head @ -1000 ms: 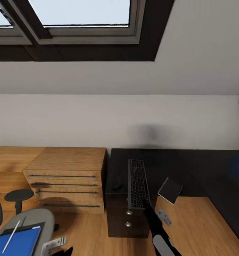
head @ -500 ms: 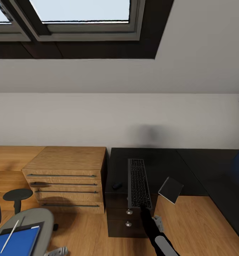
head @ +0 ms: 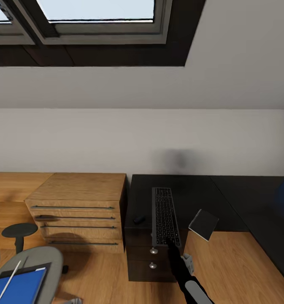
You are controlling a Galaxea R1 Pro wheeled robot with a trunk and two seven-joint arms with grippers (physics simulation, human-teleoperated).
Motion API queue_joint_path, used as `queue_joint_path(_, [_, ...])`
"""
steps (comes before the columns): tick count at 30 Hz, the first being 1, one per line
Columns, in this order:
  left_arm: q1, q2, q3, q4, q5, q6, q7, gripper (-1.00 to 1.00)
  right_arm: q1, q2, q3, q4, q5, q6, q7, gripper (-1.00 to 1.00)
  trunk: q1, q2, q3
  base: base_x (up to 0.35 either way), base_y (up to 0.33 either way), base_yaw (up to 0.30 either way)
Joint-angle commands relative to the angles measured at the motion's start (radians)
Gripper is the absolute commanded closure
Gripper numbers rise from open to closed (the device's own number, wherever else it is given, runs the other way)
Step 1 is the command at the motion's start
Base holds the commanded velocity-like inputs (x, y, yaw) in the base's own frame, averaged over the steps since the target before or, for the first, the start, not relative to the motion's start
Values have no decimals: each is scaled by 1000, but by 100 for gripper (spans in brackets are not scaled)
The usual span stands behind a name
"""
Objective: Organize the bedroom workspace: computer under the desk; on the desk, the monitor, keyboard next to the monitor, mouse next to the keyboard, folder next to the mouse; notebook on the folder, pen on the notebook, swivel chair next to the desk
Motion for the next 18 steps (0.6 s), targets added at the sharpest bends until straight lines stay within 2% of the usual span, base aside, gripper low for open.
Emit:
queue_joint_path(1, [0, -1, 3, 1, 7, 6, -3, -100, -1, -1, 6, 1, -12, -7, 8, -100, 4, -8, -4, 0, 0, 0])
queue_joint_path(7, [0, 0, 2, 15, 7, 6, -2, -100, -1, -2, 5, 4, -36, -7, 26, -100, 27, -50, -23, 0, 0, 0])
queue_joint_path(11, [0, 1, 2, 62, 8, 6, -2, -100, -1, -4, 5, 7, -40, -7, 28, -100, 42, -78, -36, 0, 0, 0])
queue_joint_path(18, [0, 2, 2, 79, 10, 6, -2, -100, -1, -17, 5, 7, -41, -7, 28, -100, 69, -127, -58, 0, 0, 0])
